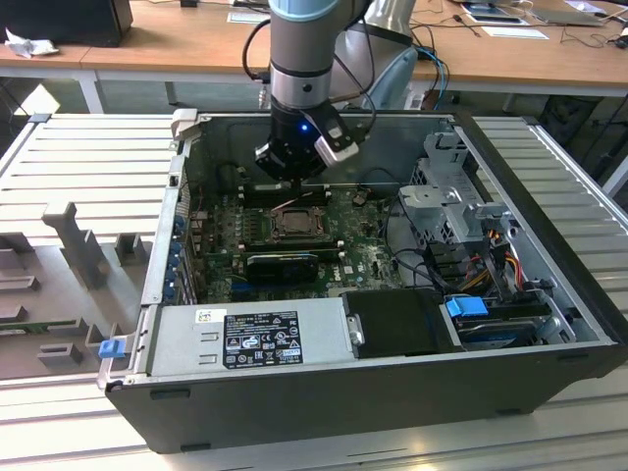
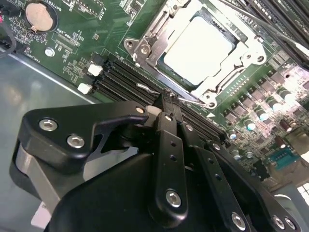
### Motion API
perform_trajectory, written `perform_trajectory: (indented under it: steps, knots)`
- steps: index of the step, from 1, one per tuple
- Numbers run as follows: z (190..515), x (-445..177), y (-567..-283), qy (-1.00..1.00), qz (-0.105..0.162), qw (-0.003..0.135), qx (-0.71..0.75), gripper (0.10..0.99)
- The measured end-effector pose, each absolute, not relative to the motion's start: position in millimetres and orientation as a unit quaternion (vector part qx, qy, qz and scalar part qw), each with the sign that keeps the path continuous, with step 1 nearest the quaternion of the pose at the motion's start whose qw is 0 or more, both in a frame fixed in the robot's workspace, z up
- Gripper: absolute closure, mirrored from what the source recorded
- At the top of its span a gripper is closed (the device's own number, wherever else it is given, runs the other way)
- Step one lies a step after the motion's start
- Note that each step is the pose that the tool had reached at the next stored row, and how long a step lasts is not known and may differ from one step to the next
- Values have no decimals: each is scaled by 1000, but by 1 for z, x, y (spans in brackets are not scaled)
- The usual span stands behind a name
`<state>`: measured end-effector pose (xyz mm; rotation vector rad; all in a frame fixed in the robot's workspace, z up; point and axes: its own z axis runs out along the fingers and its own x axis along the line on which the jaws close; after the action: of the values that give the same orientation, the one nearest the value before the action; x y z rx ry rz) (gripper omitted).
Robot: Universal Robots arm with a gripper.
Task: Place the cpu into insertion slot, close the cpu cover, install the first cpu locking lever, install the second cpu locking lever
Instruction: 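Install the first cpu locking lever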
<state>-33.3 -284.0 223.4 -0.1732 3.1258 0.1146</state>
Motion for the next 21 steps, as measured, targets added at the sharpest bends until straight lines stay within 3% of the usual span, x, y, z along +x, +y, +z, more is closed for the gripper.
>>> perform_trajectory:
  steps: [21]
  knots:
    - [205,-17,-283,998,35,4,-57,980]
